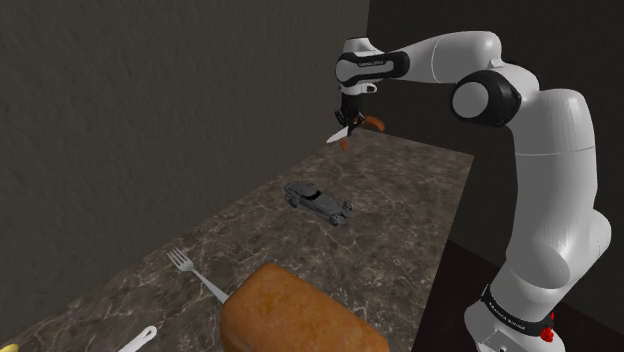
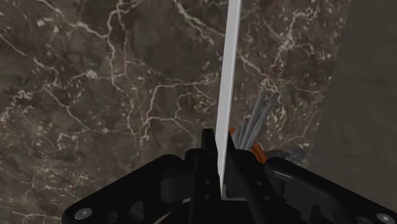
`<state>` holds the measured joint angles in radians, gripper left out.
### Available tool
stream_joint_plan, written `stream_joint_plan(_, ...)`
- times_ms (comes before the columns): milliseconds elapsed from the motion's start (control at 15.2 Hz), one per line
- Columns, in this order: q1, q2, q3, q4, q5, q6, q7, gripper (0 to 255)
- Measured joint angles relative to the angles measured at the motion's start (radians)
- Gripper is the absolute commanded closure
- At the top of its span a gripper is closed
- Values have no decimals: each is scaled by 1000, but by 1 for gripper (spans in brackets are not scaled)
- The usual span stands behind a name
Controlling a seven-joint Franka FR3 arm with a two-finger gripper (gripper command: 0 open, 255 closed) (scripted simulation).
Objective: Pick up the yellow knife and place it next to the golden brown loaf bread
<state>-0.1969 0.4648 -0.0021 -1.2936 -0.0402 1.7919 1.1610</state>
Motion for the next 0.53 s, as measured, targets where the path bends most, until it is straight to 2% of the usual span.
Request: stream_joint_plan(528, 0, 14, 0, 131, 1, -117, -5, 255)
